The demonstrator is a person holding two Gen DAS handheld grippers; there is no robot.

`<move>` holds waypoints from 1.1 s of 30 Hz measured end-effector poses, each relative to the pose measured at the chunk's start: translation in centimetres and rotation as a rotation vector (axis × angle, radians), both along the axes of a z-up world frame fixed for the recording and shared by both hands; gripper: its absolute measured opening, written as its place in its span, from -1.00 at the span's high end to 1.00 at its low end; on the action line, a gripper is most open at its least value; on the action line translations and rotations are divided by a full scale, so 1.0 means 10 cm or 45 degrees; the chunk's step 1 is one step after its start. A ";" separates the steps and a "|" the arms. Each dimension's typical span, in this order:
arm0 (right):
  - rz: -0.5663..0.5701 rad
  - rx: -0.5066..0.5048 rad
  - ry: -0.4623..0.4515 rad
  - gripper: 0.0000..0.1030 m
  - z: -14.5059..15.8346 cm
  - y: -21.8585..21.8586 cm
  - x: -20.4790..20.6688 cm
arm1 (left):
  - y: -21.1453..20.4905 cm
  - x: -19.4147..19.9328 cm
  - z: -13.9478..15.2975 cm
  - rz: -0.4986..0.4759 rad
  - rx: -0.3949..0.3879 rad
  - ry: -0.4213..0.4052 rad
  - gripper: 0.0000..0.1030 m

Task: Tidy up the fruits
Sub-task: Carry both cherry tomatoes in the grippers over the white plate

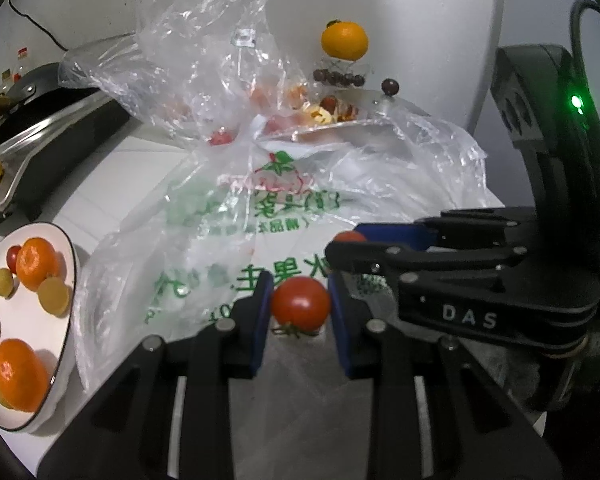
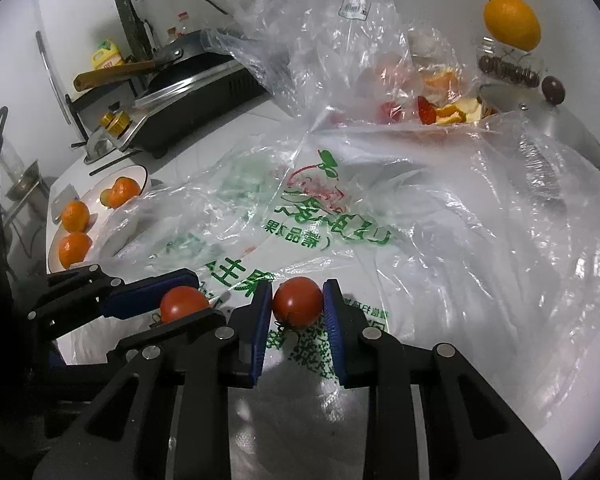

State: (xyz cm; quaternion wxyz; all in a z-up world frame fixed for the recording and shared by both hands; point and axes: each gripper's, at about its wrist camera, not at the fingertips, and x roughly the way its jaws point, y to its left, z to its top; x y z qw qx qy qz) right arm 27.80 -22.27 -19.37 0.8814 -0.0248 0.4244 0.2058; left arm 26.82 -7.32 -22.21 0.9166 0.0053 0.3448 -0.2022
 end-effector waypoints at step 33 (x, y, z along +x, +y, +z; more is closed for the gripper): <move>0.092 -0.053 -0.193 0.46 0.50 0.55 -0.47 | 0.58 -0.44 0.29 0.106 -0.074 -0.137 0.45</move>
